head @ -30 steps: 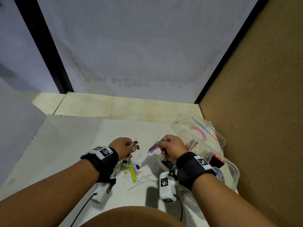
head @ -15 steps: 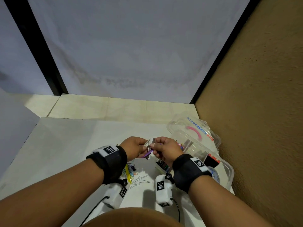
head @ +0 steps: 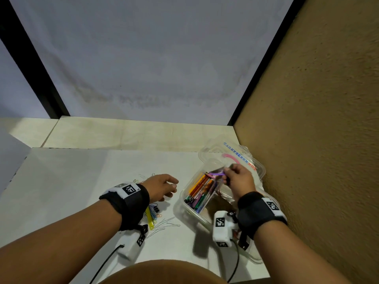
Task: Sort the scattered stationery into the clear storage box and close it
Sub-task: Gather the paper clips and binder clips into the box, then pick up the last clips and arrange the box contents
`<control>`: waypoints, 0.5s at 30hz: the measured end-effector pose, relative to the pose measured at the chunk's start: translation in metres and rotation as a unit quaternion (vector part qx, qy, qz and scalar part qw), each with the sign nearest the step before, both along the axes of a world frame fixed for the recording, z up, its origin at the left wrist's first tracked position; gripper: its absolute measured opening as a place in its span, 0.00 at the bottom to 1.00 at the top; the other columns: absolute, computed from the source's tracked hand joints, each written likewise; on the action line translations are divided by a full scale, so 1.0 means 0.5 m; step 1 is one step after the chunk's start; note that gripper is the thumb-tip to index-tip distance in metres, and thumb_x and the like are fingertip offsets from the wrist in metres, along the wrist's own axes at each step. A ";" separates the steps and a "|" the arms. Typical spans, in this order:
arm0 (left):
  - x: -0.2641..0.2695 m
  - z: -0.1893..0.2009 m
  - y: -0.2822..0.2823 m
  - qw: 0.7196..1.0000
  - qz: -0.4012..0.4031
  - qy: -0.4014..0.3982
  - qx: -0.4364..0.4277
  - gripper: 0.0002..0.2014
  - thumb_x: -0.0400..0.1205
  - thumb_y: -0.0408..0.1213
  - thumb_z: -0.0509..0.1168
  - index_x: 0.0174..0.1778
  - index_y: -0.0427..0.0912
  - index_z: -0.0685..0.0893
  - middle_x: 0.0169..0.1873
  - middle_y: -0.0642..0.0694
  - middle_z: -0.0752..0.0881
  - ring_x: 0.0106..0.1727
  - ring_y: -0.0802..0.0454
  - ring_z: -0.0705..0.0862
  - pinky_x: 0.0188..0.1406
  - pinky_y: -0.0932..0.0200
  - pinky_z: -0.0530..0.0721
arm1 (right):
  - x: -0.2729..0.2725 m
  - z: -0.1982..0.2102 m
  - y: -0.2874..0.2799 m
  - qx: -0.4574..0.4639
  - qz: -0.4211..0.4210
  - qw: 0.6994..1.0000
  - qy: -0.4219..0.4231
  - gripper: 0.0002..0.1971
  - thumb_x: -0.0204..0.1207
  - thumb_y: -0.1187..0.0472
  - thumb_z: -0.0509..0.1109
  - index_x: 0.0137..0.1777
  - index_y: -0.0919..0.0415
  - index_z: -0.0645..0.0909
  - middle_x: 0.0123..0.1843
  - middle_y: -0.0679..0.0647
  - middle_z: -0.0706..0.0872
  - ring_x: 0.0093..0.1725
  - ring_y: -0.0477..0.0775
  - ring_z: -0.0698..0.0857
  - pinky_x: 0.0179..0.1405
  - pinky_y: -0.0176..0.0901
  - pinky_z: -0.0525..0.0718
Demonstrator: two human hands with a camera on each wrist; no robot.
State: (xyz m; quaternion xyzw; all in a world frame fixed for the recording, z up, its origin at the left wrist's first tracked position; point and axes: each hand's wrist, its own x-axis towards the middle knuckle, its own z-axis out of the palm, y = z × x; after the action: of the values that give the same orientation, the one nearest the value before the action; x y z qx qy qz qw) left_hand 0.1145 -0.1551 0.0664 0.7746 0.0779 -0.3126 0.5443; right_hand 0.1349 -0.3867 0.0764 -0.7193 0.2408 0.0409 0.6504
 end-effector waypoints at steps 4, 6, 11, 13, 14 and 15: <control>0.000 -0.037 0.020 0.999 0.014 0.015 0.045 0.11 0.85 0.35 0.60 0.62 0.42 0.79 0.54 0.43 0.84 0.51 0.50 0.83 0.40 0.64 0.79 | -0.002 -0.039 -0.081 -0.263 -0.022 0.964 0.025 0.02 0.78 0.65 0.68 0.48 0.61 0.81 0.43 0.62 0.88 0.44 0.63 0.87 0.51 0.57 0.86; -0.006 -0.052 0.031 0.998 0.022 0.024 0.060 0.12 0.84 0.34 0.61 0.63 0.40 0.79 0.53 0.42 0.84 0.50 0.49 0.83 0.38 0.63 0.78 | -0.008 -0.058 -0.090 -0.334 0.011 0.941 0.048 0.02 0.77 0.64 0.68 0.48 0.61 0.81 0.46 0.63 0.88 0.49 0.65 0.86 0.54 0.56 0.84; -0.017 -0.077 0.068 0.994 0.027 0.031 0.103 0.13 0.83 0.33 0.62 0.64 0.38 0.80 0.53 0.39 0.86 0.46 0.48 0.84 0.32 0.66 0.76 | -0.004 -0.053 -0.062 -0.381 0.121 0.909 0.117 0.10 0.75 0.68 0.69 0.56 0.60 0.79 0.50 0.59 0.83 0.50 0.60 0.84 0.45 0.46 0.84; -0.019 -0.083 0.083 0.992 0.028 0.027 0.119 0.13 0.83 0.33 0.62 0.63 0.38 0.81 0.56 0.38 0.87 0.43 0.50 0.84 0.33 0.67 0.76 | 0.002 -0.029 -0.031 -0.410 0.126 0.899 0.089 0.09 0.74 0.70 0.65 0.51 0.59 0.79 0.46 0.58 0.83 0.47 0.61 0.83 0.43 0.43 0.82; -0.022 -0.087 0.090 0.992 0.035 0.027 0.122 0.14 0.82 0.32 0.63 0.63 0.38 0.81 0.55 0.38 0.87 0.42 0.50 0.84 0.34 0.67 0.77 | 0.002 -0.017 -0.013 -0.418 0.122 0.898 0.062 0.07 0.74 0.70 0.63 0.47 0.59 0.79 0.44 0.58 0.83 0.47 0.62 0.83 0.45 0.45 0.82; -0.024 -0.093 0.097 0.991 0.042 0.027 0.125 0.13 0.82 0.32 0.63 0.63 0.38 0.81 0.53 0.38 0.87 0.41 0.50 0.83 0.34 0.68 0.77 | -0.001 -0.005 0.011 -0.411 0.123 0.903 0.034 0.07 0.73 0.70 0.62 0.43 0.59 0.79 0.41 0.57 0.83 0.46 0.62 0.82 0.44 0.46 0.81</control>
State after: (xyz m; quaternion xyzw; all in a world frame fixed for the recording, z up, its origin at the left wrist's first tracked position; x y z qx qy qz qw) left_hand 0.1023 -0.1064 0.0199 0.8239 0.1640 -0.2980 0.4534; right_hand 0.1343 -0.3814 0.0739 -0.9447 0.1677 0.0423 0.2785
